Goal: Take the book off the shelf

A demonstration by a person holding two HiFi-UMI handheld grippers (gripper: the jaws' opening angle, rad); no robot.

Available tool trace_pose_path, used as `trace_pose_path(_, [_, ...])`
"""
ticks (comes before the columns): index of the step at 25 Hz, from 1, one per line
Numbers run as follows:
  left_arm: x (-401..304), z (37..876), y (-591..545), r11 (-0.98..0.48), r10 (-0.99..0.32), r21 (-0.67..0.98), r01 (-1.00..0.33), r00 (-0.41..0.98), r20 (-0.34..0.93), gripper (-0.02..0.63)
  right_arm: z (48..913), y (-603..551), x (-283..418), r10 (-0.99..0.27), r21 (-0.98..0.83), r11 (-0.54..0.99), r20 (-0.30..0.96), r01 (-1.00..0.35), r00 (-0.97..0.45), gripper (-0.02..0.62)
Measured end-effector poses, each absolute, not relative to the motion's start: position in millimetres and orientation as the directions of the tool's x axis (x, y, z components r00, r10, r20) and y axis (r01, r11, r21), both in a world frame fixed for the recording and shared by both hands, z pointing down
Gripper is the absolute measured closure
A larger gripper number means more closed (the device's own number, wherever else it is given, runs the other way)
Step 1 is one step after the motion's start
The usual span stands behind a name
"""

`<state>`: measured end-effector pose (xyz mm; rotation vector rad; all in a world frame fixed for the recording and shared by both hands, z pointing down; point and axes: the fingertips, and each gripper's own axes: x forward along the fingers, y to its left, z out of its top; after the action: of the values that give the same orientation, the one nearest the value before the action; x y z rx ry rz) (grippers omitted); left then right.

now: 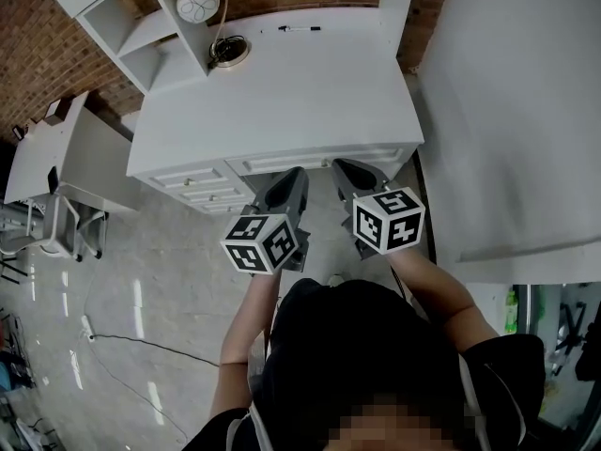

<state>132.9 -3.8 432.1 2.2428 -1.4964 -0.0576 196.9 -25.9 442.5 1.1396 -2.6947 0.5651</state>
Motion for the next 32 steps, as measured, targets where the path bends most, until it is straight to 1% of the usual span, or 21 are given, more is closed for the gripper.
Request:
trace_pose_path(12, [124,441,-26,-0.275,-0.898,0.355,-0.893,0.371,0.237,0.604,444,-48,188,-0.628,-0.267,0.672,0.290,-0.691,-0.722,0.601])
trace_pose_path(19, [119,438,-44,-0.311,-0.886,0.355,-0.881,0.404,0.227,0.604,449,-67,178,-0.636,-0.278,0.655,0.297,-0.702,-0.712,0.601])
trace_pose_path(23, [100,434,-55,-0.315,-0.890,0.352,-0.881,0.403,0.211,0.604,449,-77,160,-0.633,-0.273,0.659,0.303,-0.701,-0.713,0.601])
trace_pose_path(32, [47,436,-89,-0.324,-0.881,0.360,-0.875,0.418,0.222,0.604,448,-111,107,-0.641,-0.278,0.647,0.307,-0.710,-0.703,0.601])
